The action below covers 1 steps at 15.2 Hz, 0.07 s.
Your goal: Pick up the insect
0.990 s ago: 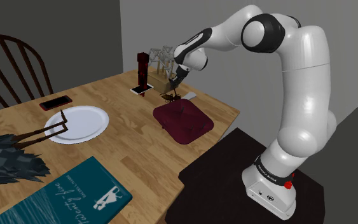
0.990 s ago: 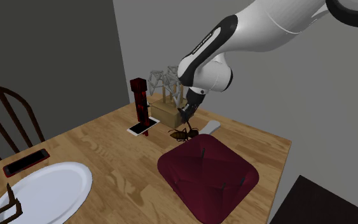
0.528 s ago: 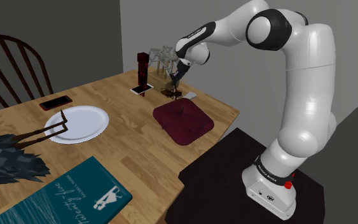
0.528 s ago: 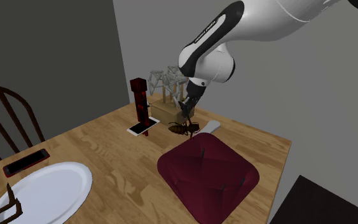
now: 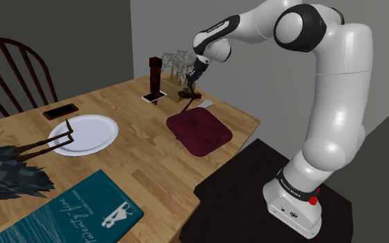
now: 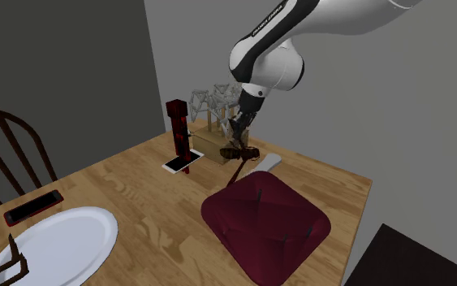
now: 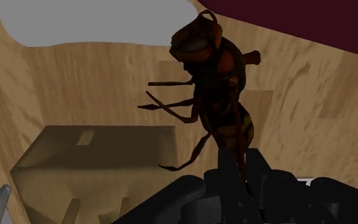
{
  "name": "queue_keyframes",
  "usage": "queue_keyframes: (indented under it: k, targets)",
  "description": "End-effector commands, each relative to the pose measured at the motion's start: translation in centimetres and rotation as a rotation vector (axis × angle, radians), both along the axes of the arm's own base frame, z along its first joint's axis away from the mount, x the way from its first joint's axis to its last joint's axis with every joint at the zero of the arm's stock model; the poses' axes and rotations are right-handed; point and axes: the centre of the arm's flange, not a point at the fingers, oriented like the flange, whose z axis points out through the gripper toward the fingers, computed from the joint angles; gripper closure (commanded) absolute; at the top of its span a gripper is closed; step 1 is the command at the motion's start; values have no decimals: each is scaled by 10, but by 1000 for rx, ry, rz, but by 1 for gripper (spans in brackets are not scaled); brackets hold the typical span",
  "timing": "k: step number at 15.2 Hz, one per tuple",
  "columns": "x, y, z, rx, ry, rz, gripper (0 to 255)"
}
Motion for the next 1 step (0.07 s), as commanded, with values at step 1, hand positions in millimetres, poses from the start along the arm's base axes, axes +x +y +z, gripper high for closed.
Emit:
queue_keyframes:
  k: [1]
  targets:
    - [0,1,3,0,0,0,255]
